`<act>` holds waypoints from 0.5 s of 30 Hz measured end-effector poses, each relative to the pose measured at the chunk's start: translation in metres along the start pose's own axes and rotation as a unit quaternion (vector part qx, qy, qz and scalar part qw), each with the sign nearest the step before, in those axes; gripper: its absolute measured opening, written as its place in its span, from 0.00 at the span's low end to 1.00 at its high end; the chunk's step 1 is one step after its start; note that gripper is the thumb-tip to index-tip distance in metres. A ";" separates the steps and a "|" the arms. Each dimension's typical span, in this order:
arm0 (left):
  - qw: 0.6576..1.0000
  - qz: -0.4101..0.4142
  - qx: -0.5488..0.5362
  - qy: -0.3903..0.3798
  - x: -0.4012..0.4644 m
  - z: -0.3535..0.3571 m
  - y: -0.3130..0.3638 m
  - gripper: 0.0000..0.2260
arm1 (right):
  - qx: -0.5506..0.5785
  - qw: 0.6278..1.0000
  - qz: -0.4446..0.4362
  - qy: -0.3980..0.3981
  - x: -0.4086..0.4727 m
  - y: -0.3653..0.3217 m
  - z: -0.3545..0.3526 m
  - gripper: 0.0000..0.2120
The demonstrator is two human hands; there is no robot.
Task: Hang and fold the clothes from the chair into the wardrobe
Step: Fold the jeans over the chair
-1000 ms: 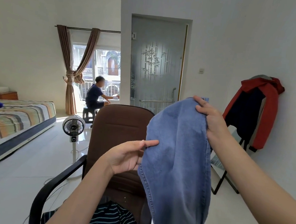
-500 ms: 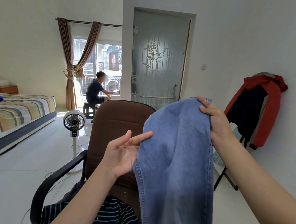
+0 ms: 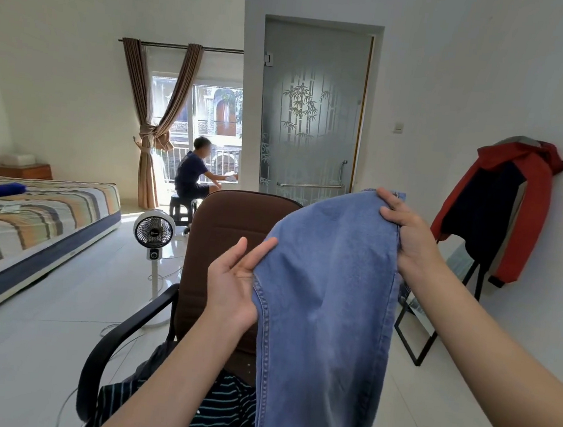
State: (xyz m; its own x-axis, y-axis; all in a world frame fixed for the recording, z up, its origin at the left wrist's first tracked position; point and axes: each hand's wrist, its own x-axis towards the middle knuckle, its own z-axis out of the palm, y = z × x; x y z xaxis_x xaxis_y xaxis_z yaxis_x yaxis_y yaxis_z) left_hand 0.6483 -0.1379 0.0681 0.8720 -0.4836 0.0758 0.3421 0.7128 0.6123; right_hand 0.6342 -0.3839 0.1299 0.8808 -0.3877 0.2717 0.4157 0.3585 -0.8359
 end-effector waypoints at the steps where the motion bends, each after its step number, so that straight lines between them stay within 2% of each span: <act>1: 1.000 0.023 -0.011 0.018 0.000 -0.002 0.003 0.20 | -0.005 1.000 0.001 0.000 0.000 0.001 0.001 0.17; 3: 0.998 0.056 -0.008 0.024 -0.002 -0.004 0.008 0.19 | -0.011 1.000 0.000 -0.005 -0.002 0.003 0.002 0.18; 7: 0.984 0.119 0.130 0.028 -0.009 -0.003 0.015 0.14 | -0.042 0.999 -0.019 -0.025 -0.006 0.002 0.003 0.18; 9: 0.958 0.170 0.226 0.041 -0.009 -0.007 0.021 0.10 | -0.062 0.997 -0.031 -0.041 -0.006 0.002 0.002 0.16; 12: 0.890 0.234 0.391 0.024 -0.009 -0.023 0.030 0.10 | -0.083 0.994 -0.042 -0.057 -0.005 0.003 0.002 0.16; 15: 0.863 0.246 0.442 -0.010 -0.010 -0.026 0.039 0.12 | -0.072 0.994 -0.046 -0.064 -0.006 0.002 0.006 0.15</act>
State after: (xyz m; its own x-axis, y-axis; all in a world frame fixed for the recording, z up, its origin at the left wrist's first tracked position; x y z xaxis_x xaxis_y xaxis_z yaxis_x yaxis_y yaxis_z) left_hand 0.6620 -0.0921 0.0705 0.8266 -0.2474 0.5054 -0.4757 0.1728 0.8625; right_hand 0.6312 -0.3761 0.1293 0.8659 -0.2986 0.4013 0.4676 0.1978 -0.8616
